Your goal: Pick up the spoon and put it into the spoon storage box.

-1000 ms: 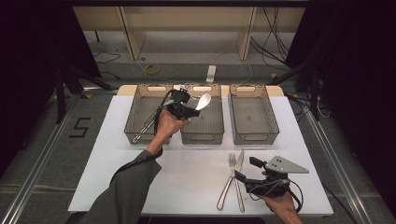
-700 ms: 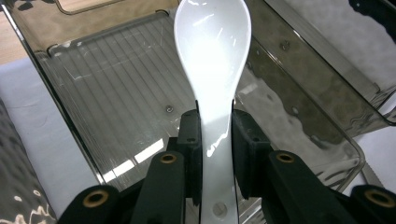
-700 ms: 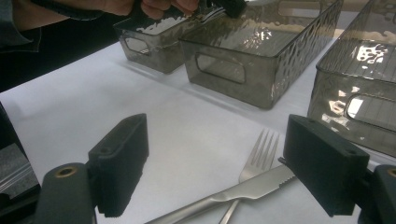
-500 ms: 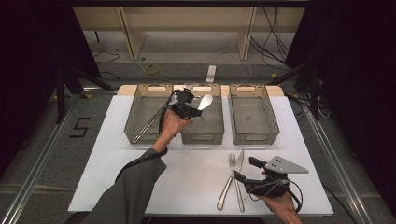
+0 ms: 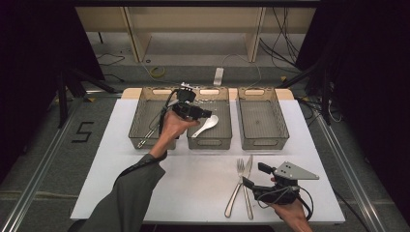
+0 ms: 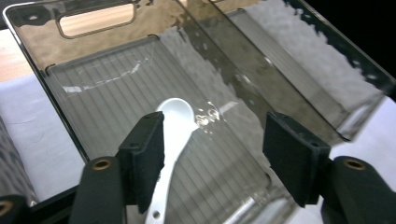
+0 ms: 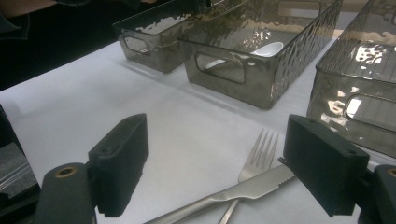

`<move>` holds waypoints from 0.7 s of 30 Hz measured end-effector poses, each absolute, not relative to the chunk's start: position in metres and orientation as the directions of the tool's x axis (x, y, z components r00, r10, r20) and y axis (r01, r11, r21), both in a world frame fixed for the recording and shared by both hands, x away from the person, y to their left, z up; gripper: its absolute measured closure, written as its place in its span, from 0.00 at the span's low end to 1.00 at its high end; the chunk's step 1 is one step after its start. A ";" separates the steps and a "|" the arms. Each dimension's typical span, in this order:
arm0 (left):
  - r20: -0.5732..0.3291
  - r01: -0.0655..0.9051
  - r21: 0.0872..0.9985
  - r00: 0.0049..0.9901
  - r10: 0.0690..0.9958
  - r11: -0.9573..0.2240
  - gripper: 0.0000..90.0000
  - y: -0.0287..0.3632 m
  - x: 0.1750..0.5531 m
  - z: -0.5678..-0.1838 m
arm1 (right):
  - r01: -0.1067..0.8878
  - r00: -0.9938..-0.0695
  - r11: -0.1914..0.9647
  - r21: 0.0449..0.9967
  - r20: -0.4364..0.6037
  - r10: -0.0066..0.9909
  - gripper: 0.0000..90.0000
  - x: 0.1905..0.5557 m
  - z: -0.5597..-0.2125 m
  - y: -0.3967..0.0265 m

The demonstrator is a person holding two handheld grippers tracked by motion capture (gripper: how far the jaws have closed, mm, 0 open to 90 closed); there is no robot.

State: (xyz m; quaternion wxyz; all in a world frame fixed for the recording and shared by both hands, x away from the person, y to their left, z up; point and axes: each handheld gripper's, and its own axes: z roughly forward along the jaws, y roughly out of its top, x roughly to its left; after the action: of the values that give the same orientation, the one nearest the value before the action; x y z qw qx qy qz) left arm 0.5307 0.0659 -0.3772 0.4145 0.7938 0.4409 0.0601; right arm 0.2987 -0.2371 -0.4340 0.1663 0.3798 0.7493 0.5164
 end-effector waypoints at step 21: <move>-0.249 0.559 0.798 0.645 0.722 -0.224 0.28 0.142 0.436 -0.390 | 0.441 -0.686 0.248 0.863 0.145 0.713 0.43 0.301 -0.437 -0.224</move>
State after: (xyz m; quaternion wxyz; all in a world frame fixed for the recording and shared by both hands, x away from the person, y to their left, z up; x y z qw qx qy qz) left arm 0.4361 0.1419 -0.3895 0.4670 0.7775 0.4121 0.0873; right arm 0.3012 -0.2237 -0.4373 0.1396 0.3710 0.7775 0.4882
